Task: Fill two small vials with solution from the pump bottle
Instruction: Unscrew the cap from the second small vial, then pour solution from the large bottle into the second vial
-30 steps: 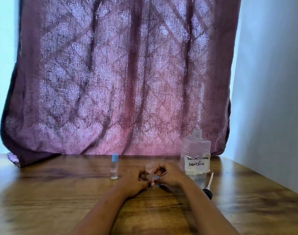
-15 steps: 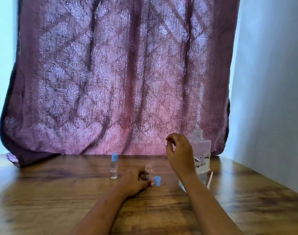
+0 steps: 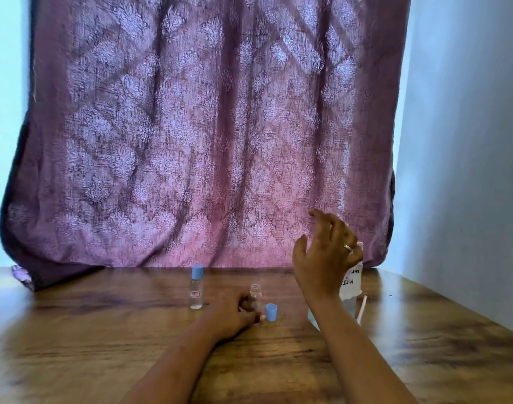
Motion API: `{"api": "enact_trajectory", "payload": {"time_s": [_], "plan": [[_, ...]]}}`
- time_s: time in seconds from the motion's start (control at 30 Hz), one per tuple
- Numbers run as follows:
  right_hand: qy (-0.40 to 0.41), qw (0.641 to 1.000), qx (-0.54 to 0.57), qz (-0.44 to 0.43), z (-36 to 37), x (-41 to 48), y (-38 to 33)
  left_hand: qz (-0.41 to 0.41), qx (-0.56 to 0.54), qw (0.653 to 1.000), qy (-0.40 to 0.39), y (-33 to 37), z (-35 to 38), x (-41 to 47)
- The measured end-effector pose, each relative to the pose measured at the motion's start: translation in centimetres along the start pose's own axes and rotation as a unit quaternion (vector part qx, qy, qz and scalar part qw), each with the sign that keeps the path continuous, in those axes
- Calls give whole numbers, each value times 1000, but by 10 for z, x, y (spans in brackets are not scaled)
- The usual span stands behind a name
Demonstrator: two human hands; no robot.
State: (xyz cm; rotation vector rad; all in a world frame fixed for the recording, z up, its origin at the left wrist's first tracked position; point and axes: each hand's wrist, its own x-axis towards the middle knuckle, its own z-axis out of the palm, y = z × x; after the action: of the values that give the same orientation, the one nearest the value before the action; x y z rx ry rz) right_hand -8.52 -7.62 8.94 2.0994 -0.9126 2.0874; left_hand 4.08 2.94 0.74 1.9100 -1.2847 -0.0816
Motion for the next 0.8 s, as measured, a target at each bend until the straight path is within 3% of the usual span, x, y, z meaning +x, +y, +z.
{"api": "enact_trajectory", "payload": {"time_s": [0.17,0.47,0.8], "plan": [[-78,994,14,72,9,-6,12,0,-3,1000,-1,1,-1,-1],[-49,973,96,204,9,6,28,9,-2,1000,2,1,-1,-1],[-95,957,130,240,15,5,35,3,11,1000,0,2,-1,-1]]}}
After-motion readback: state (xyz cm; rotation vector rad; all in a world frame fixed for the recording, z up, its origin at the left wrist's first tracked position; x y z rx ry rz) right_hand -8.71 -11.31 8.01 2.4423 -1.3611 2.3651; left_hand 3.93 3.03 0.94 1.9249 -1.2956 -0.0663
